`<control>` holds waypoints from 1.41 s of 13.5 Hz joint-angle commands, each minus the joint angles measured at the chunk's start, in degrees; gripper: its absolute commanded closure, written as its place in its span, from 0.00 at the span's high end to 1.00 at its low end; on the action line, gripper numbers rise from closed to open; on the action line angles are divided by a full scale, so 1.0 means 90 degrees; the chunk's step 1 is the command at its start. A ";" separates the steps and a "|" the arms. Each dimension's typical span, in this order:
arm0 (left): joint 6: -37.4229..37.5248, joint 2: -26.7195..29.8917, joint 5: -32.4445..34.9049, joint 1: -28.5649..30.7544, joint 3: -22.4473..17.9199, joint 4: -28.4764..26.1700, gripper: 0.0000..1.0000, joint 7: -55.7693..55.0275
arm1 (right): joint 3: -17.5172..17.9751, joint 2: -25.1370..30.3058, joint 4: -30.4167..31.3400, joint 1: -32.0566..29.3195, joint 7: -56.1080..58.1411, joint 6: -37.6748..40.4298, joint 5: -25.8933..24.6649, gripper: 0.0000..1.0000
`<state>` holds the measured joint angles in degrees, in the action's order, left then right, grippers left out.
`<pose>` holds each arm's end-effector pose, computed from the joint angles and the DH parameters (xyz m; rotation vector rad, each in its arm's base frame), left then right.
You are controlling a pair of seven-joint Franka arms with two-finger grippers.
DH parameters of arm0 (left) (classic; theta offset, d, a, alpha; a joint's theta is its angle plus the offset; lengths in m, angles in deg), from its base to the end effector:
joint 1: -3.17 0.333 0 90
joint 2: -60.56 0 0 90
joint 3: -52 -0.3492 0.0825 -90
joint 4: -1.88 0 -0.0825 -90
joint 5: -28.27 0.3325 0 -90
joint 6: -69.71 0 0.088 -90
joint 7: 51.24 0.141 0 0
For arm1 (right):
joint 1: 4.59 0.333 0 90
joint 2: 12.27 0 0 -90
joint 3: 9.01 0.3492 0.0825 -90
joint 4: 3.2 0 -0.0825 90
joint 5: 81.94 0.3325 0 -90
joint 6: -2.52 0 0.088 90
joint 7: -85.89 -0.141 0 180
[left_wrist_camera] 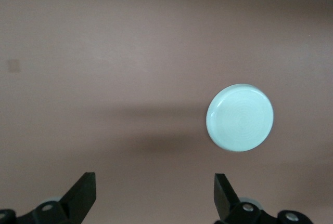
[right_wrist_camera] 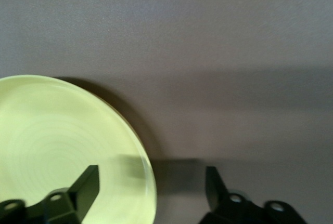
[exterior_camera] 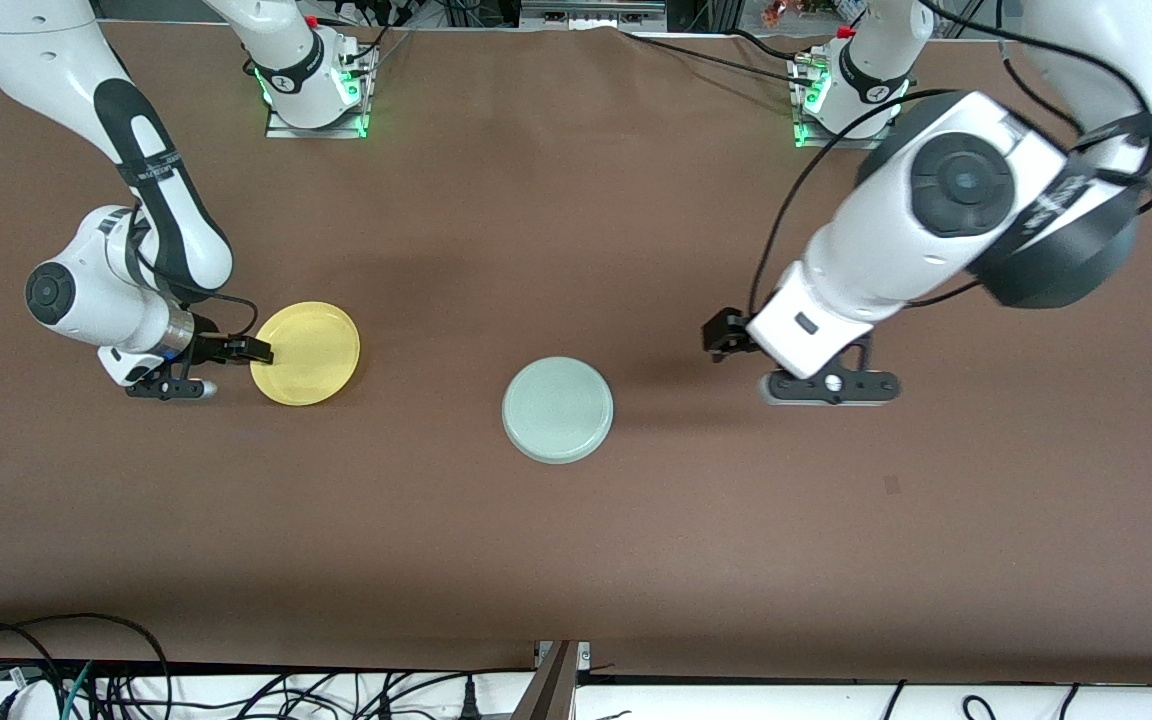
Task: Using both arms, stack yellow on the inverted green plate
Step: 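Grasp the yellow plate rim with the right gripper while the left gripper retracts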
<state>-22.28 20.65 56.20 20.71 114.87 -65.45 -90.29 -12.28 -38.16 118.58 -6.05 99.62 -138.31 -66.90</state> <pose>0.6198 -0.2307 0.5185 3.0092 0.0364 -0.0414 0.5441 -0.0392 0.2244 -2.9923 0.0782 0.1402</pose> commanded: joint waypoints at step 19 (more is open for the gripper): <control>0.0680 0.4658 -0.3054 -0.2671 -0.7492 -0.2985 1.00 0.4172 | 0.0120 -0.0520 -0.3411 0.2308 -0.3689 0.3119 0.0311 0.00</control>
<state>-12.77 56.04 30.21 -2.09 49.82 -83.34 -54.05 -10.47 -38.18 93.54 9.77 73.70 -110.26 -64.71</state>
